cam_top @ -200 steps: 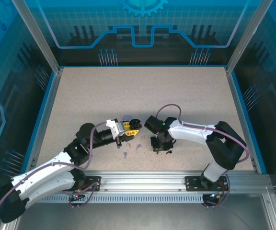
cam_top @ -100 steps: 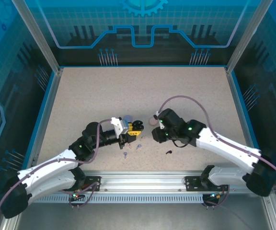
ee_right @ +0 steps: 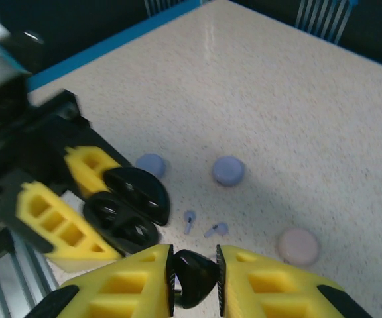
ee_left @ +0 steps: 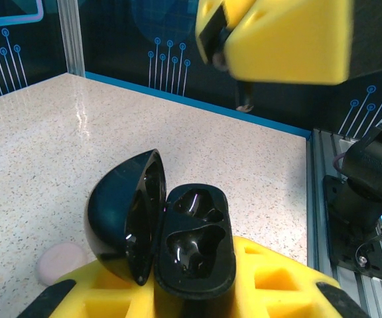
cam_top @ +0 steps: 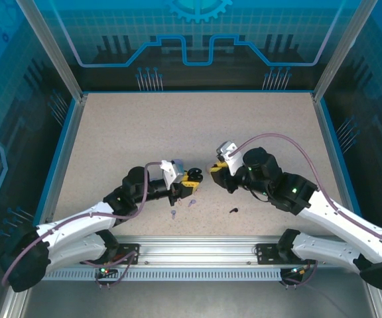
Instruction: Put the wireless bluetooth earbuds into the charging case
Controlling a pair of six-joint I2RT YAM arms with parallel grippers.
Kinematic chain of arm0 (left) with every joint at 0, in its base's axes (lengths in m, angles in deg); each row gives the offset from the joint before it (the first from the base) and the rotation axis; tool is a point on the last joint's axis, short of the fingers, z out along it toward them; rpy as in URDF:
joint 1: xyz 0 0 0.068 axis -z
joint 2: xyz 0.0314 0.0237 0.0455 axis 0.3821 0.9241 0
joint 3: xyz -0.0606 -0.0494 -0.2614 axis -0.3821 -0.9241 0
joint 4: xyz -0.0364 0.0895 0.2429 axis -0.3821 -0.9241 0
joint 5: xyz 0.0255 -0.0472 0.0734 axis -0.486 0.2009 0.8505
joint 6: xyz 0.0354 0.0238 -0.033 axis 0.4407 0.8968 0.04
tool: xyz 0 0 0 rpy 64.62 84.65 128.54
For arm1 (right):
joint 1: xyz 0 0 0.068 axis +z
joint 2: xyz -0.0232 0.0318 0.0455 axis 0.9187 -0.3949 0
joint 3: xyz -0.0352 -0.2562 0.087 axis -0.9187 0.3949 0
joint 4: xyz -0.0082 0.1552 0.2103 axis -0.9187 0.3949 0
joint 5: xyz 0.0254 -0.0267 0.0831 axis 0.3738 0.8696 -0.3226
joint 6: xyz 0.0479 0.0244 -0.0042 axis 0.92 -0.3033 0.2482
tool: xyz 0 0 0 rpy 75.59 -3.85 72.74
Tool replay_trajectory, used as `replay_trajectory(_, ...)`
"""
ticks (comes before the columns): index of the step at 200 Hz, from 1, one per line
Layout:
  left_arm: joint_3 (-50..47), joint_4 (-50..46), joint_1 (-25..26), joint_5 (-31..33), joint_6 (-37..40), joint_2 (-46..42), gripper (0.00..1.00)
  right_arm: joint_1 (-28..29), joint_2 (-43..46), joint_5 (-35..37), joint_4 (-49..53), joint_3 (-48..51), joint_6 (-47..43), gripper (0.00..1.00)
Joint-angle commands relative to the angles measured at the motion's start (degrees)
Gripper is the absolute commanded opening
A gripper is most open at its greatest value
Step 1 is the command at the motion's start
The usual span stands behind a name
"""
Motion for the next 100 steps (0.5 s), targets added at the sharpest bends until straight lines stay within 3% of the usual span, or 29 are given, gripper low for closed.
replay_trajectory(1,1.10,2.82,0.40,-1.72,-0.45,-0.10,0.00,2.62,0.07,-0.29,-1.63,-3.18,-4.87,0.25)
replay_trajectory(100,1.44,2.71,0.35,-1.92,-0.82,-0.49,0.00,8.10,-7.67,3.49,-1.79,-8.12,-9.17,0.25)
